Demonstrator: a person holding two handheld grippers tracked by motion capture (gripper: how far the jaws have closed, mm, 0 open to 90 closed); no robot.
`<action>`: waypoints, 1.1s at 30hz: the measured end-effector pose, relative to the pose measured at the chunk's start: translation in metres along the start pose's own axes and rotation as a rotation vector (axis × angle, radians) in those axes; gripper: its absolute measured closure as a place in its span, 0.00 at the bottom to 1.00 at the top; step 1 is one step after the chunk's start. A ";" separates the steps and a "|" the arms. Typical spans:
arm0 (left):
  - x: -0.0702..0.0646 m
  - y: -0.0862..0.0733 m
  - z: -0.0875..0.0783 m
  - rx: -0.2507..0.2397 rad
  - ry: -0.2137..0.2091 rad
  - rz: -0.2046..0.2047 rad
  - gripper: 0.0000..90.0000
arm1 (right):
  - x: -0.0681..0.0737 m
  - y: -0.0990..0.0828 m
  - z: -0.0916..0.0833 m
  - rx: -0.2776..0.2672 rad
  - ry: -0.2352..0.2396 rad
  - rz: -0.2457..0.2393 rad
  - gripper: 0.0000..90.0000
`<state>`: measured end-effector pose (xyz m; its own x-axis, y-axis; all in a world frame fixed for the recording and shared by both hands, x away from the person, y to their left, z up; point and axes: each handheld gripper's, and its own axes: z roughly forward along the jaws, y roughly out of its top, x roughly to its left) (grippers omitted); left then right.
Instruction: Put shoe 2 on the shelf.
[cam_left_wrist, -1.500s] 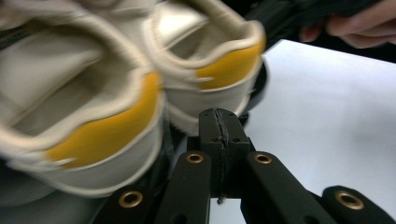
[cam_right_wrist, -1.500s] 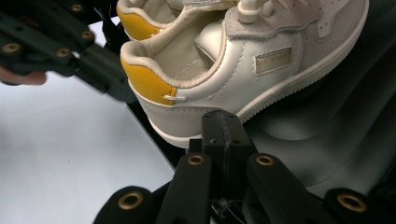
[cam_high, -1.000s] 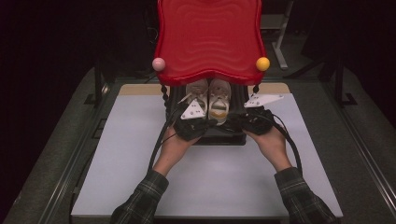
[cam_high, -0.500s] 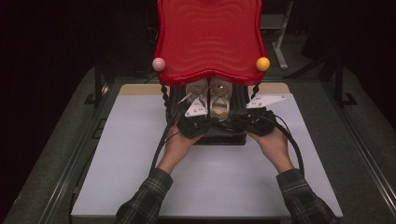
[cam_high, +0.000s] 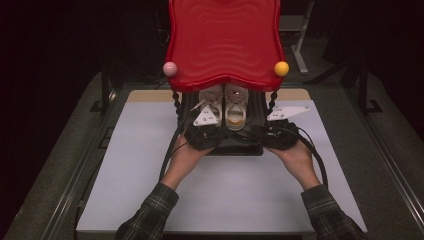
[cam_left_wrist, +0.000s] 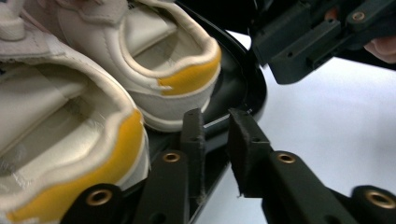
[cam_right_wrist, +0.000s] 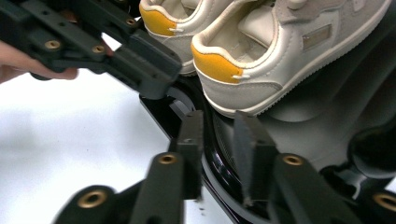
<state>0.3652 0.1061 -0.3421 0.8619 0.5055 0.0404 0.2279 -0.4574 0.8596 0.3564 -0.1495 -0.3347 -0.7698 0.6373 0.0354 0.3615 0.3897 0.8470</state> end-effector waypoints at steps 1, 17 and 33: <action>-0.001 0.000 -0.002 0.002 -0.002 -0.002 0.78 | 0.000 -0.001 -0.001 -0.003 0.000 0.000 0.71; -0.011 -0.028 -0.050 0.028 0.006 -0.026 0.40 | 0.003 -0.026 -0.025 0.032 -0.002 0.016 0.45; -0.009 -0.103 -0.096 0.128 0.077 -0.095 0.20 | -0.006 -0.091 -0.065 0.084 -0.078 0.106 0.28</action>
<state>0.2907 0.2194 -0.3819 0.7977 0.6031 0.0047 0.3672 -0.4918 0.7895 0.2937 -0.2317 -0.3771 -0.6830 0.7262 0.0783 0.4840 0.3698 0.7931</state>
